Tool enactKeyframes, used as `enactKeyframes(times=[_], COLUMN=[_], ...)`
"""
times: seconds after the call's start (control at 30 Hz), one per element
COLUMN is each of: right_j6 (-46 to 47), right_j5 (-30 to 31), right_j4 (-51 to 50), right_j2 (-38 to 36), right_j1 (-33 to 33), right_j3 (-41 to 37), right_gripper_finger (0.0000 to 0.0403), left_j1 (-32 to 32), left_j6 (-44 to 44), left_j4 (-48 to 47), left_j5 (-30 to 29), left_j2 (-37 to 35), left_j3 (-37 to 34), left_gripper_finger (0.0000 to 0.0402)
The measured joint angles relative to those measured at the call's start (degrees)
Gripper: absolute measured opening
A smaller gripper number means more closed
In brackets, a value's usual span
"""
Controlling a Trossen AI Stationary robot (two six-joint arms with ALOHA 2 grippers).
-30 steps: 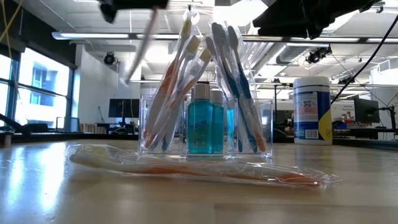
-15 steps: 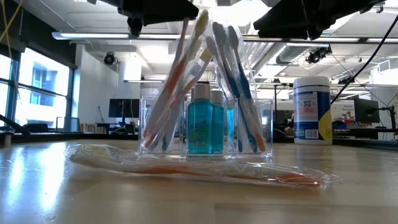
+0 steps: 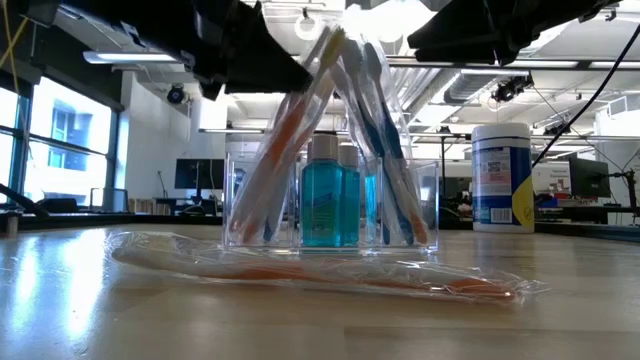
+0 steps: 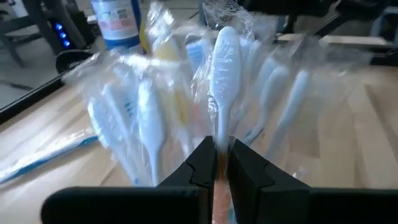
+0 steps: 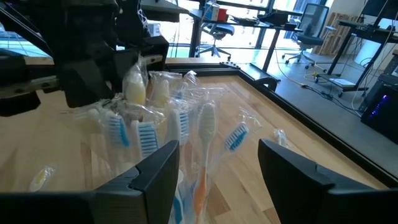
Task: Pick & Place toothbrushing station
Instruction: Put the orange toothbrush into the transparent organizer
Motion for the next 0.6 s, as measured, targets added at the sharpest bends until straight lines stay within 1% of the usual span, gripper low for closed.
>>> enactKeyframes(times=[0.1,0.23,0.37,0.5,0.6], right_j6=[0.0,0.0,0.0,0.1,0.4], right_j5=[0.0,0.0,0.1,0.0,-0.5], right_j4=[0.0,-0.1,-0.1,-0.1,-0.1], right_j2=[0.0,0.0,0.0,0.0,0.0], right_j1=[0.0,0.0,0.0,-0.5,-0.9], right_j3=[0.0,0.0,0.0,0.0,0.0], right_gripper_finger=[0.021,0.021,0.021,0.021,0.021], left_j1=[-0.7,-1.3,-2.4,-3.8,-4.8], left_j6=[-1.8,-3.4,-0.6,4.6,5.4], left_j4=[-2.6,-5.9,-3.0,-0.2,-0.2], left_j5=[-1.4,-1.4,-2.1,-5.1,-7.4], left_j2=[0.0,0.0,0.0,0.0,0.0], left_j3=[-0.1,-0.1,-0.1,-0.1,-0.1], left_gripper_finger=[0.0031,0.0036,0.0038,0.0039,0.0049])
